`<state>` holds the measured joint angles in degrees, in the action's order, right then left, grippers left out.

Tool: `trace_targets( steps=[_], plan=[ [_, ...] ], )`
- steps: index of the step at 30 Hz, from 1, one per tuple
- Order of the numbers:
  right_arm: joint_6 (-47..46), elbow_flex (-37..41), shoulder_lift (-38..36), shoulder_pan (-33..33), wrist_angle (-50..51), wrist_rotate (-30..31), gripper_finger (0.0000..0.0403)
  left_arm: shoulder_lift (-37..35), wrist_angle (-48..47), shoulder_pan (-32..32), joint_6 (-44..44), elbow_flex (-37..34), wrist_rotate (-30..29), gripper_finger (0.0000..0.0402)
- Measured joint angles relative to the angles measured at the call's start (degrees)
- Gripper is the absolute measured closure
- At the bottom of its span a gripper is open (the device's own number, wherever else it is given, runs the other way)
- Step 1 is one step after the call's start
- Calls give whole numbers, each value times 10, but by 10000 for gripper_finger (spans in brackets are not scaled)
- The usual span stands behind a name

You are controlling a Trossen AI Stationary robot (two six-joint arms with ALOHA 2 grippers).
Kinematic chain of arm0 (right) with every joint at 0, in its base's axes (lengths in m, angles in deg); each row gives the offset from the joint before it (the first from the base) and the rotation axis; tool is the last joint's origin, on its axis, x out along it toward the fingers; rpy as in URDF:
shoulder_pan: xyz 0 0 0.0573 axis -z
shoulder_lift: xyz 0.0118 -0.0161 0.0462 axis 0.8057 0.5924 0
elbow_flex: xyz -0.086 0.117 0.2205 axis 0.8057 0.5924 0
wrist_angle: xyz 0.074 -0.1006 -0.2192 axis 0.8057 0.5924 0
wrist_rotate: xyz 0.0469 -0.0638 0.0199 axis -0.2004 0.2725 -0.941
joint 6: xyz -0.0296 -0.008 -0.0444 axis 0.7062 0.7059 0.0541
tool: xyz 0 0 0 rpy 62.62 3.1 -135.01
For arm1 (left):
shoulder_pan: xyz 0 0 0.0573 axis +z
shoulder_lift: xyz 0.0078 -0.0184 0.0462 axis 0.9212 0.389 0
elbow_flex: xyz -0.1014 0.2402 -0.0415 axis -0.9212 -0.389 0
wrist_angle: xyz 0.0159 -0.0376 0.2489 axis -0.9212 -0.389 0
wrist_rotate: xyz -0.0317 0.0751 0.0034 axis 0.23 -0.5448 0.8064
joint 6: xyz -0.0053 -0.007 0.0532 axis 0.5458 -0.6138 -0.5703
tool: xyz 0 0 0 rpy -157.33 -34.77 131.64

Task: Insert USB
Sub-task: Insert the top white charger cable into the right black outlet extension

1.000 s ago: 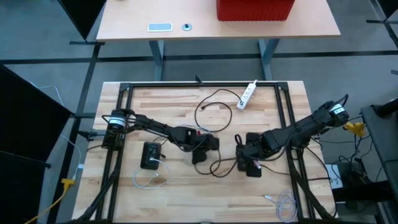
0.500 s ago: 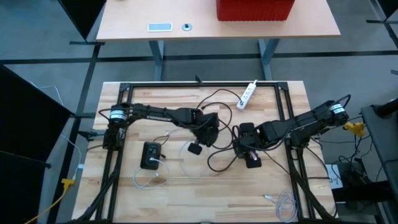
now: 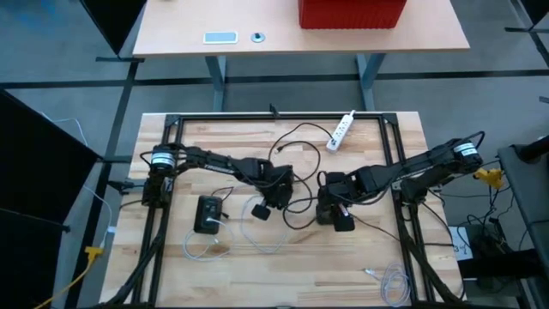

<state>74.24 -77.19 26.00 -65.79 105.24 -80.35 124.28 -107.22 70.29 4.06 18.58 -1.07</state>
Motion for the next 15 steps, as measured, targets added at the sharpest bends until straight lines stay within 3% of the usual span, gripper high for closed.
trace_targets(
  steps=[5, 15],
  plan=[
    [7, 21, -1, 2, -10, -19, 139, 0, 42, 0, -14, -17, -2, 386],
    [156, -18, 9, 13, 21, -50, 140, 0, 50, 0, -21, -20, -1, 386]
  ],
)
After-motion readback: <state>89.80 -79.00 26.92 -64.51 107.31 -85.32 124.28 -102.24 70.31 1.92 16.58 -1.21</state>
